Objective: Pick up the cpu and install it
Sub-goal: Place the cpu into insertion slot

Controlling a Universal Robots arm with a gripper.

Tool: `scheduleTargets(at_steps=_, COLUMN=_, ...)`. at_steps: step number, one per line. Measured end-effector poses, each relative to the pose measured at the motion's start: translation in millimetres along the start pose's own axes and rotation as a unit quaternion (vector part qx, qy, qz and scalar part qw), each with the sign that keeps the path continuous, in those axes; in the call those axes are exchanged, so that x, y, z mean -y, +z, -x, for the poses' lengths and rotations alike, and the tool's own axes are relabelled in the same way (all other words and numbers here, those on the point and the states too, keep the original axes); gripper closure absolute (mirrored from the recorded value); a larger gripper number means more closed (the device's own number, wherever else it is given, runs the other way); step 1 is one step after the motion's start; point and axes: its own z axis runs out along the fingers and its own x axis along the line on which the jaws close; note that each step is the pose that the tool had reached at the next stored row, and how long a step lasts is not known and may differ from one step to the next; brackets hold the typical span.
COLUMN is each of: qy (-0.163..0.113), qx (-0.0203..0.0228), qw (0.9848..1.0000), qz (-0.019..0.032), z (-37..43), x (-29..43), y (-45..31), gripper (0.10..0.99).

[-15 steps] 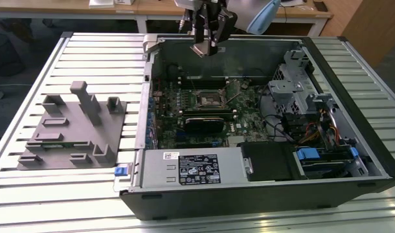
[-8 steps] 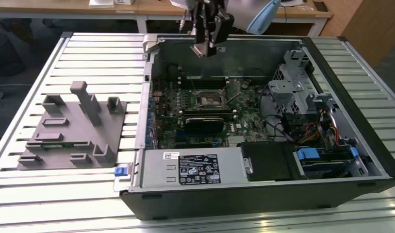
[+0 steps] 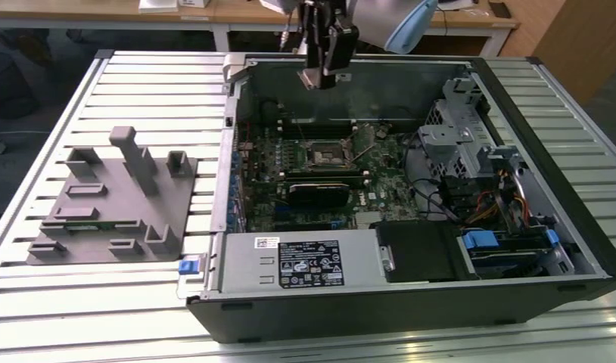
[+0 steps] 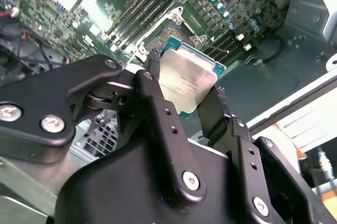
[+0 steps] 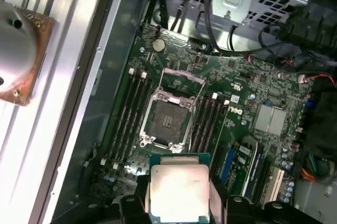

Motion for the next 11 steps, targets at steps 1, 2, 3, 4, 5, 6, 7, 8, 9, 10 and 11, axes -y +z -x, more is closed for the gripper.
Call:
scheduleTargets(at_steps=1, qy=0.009, qx=0.0002, qw=1.0000, qz=-0.0002, z=0.0, x=0.0, y=0.2, gripper=0.553)
scheduleTargets(at_steps=2, qy=0.017, qx=0.0003, qw=0.9999, qz=-0.0004, z=0.0, x=0.0, y=0.4, gripper=0.553)
scheduleTargets(at_steps=3, qy=0.024, qx=0.0004, qw=0.9997, qz=-0.0006, z=0.0, x=0.0, y=0.5, gripper=0.553)
scheduleTargets(at_steps=4, qy=0.031, qx=0.0005, qw=0.9995, qz=-0.0007, z=0.0, x=0.0, y=0.8, gripper=0.553)
scheduleTargets(at_steps=5, qy=0.038, qx=0.0006, qw=0.9993, qz=-0.0009, z=0.0, x=0.1, y=1.2, gripper=0.553)
scheduleTargets(at_steps=6, qy=0.046, qx=0.0008, qw=0.9989, qz=-0.0010, z=-0.1, x=0.1, y=1.6, gripper=0.553)
scheduleTargets(at_steps=7, qy=0.053, qx=0.0009, qw=0.9986, qz=-0.0012, z=-0.1, x=0.2, y=2.0, gripper=0.553)
scheduleTargets(at_steps=8, qy=0.062, qx=0.0010, qw=0.9981, qz=-0.0014, z=-0.1, x=0.2, y=2.4, gripper=0.553)
scheduleTargets(at_steps=9, qy=0.070, qx=0.0012, qw=0.9975, qz=-0.0016, z=-0.1, x=0.2, y=2.8, gripper=0.553)
scheduleTargets(at_steps=10, qy=0.079, qx=0.0013, qw=0.9969, qz=-0.0018, z=-0.1, x=0.3, y=3.3, gripper=0.553)
scheduleTargets(at_steps=11, qy=0.088, qx=0.0015, qw=0.9961, qz=-0.0020, z=-0.1, x=0.3, y=3.8, gripper=0.553)
